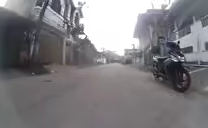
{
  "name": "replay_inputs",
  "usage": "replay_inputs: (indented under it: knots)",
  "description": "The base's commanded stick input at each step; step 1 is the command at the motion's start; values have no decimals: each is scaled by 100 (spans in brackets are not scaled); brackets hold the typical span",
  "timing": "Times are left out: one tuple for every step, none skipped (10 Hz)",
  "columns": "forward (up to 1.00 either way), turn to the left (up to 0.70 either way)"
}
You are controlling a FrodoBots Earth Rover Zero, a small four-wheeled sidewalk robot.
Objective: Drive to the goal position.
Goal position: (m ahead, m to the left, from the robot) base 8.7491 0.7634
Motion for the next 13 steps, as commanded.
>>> replay_inputs:
  knots:
    - [100,0]
    - [100,0]
    - [100,0]
    - [100,0]
    - [100,0]
    - [100,0]
    - [100,0]
    - [100,0]
    - [100,0]
    - [100,0]
    - [100,0]
    - [100,0]
    - [100,0]
